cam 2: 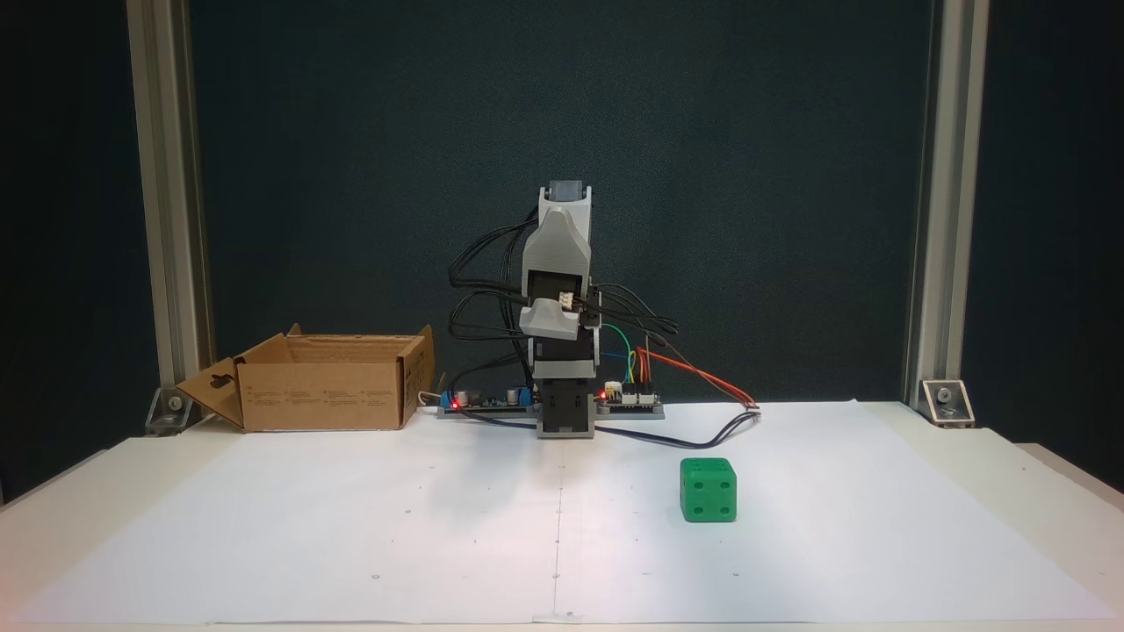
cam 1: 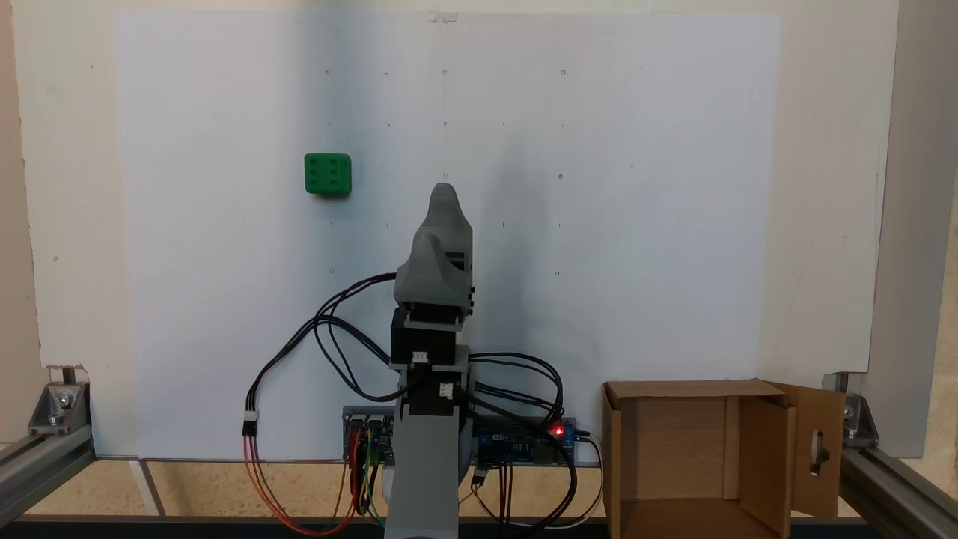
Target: Grasp a green dice and put it in the bin.
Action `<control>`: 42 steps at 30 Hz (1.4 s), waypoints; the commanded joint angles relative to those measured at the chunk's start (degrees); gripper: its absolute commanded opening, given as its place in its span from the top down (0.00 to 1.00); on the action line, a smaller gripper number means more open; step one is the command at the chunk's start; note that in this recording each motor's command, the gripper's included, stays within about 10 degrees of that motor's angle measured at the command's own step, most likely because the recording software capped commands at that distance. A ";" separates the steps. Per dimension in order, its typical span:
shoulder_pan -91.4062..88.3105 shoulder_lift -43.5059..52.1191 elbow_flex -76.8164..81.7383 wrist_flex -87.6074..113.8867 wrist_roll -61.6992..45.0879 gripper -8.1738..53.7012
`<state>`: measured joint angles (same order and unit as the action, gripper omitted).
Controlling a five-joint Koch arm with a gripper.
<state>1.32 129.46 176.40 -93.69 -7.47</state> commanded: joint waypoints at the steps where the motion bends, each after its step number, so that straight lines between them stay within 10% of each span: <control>1: 1.49 6.15 2.90 2.90 -1.58 0.14; 42: -2.02 6.06 2.90 2.81 -1.67 0.14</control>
<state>-0.35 129.46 176.40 -90.35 -7.47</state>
